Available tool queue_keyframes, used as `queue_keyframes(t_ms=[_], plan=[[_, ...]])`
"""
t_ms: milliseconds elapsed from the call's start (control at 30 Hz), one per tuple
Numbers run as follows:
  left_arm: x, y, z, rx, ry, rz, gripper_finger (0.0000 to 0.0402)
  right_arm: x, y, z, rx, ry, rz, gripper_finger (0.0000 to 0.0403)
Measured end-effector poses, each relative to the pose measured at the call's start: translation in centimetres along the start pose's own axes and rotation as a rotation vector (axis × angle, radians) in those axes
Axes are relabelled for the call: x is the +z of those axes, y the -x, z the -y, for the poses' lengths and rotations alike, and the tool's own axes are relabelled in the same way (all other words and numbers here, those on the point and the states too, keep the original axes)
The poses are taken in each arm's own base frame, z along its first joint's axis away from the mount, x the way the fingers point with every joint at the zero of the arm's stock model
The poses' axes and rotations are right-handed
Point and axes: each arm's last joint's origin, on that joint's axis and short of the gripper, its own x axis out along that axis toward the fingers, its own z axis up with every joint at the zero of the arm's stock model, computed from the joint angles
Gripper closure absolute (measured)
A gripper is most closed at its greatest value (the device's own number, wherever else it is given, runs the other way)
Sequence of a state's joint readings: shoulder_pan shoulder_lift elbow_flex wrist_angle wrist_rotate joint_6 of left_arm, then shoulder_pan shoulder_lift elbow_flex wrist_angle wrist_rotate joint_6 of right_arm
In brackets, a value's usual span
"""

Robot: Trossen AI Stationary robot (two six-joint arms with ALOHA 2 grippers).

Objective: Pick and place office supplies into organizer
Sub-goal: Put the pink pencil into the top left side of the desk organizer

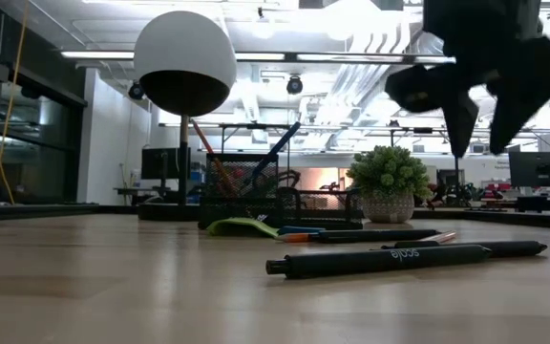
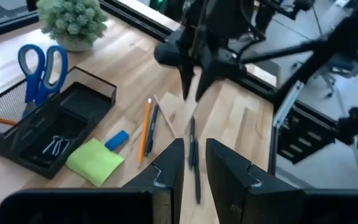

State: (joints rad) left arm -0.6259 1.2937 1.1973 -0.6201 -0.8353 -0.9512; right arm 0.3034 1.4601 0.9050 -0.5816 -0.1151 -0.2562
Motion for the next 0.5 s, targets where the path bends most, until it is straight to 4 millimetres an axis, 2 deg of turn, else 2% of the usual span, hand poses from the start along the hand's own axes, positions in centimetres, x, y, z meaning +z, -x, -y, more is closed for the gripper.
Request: queue_keyframes(t_ms=[133,300,500], plan=[[0.6,-1.0,-0.5,0.015,0.024,-0.019,0.0346,-0.6,-0.9,0.6,0.052,0.108,0.082,0.0284],[1.3,-1.9,-0.9,0.005,0.063,-0.045,0.0346,-0.9,-2.0,1.8,0.022,0.157,0.188,0.0284],[1.5,-2.2,-1.1,0.001,0.072,-0.057,0.0346,-1.4,-4.0,2.5,0.025,0.165,0.152,0.0284]])
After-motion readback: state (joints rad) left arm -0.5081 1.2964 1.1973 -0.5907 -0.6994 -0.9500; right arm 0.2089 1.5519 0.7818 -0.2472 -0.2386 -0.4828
